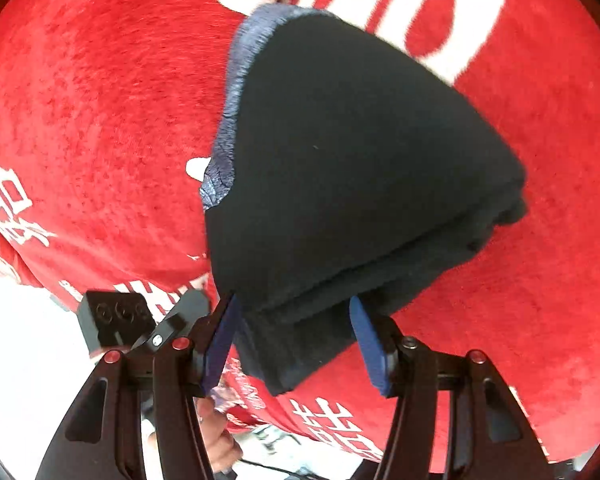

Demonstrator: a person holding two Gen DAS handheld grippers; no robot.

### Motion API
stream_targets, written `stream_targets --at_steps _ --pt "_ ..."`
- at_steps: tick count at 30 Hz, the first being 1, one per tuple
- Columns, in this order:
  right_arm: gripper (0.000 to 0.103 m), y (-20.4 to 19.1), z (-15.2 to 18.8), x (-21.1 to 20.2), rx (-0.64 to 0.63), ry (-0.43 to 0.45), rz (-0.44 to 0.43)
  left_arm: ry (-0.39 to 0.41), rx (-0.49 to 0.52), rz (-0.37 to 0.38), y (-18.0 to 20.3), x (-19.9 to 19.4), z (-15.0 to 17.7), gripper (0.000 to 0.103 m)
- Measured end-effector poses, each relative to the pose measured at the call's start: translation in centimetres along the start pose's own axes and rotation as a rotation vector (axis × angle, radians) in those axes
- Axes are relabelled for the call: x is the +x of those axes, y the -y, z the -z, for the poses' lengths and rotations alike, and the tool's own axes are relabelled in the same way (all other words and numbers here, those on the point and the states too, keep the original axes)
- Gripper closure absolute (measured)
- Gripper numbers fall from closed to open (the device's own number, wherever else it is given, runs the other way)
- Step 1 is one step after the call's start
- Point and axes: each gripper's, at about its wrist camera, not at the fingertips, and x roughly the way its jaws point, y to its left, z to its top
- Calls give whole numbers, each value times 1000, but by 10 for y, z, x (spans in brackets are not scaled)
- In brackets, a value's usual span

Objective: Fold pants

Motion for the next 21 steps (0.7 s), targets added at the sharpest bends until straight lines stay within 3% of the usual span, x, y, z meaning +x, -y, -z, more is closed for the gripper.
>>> stream_targets --at_steps 4,5,6,10,13,15,16,17,18,19,21 --pt "47 14 -3 5 62 51 -73 4 74 1 9 -8 -6 8" --pt "78 16 -3 2 67 67 -84 3 95 0 13 -7 -9 8" --pt "89 16 -5 1 68 66 -87 -6 112 9 17 -4 -12 8" --pt "89 19 -4 -3 48 45 -73 -45 110 -22 16 11 -14 8" --pt "80 21 -5 -12 62 47 -117 -44 51 -24 4 13 -11 8" --pt "40 22 -6 -14 64 68 -99 -22 36 -38 0 7 -6 8" --pt "41 22 -8 -12 66 82 -112 -16 35 -49 -1 4 -4 8" --pt "46 22 -11 -8 74 82 -134 -11 34 -67 -2 1 -2 8" --pt "75 20 -15 -2 88 81 -149 -11 32 -81 -4 -3 -1 8" --pt "90 21 -17 -1 112 79 -164 -11 31 -94 -5 -6 1 8" --pt "90 23 -22 -5 193 110 -324 1 39 -112 -6 -16 4 8"
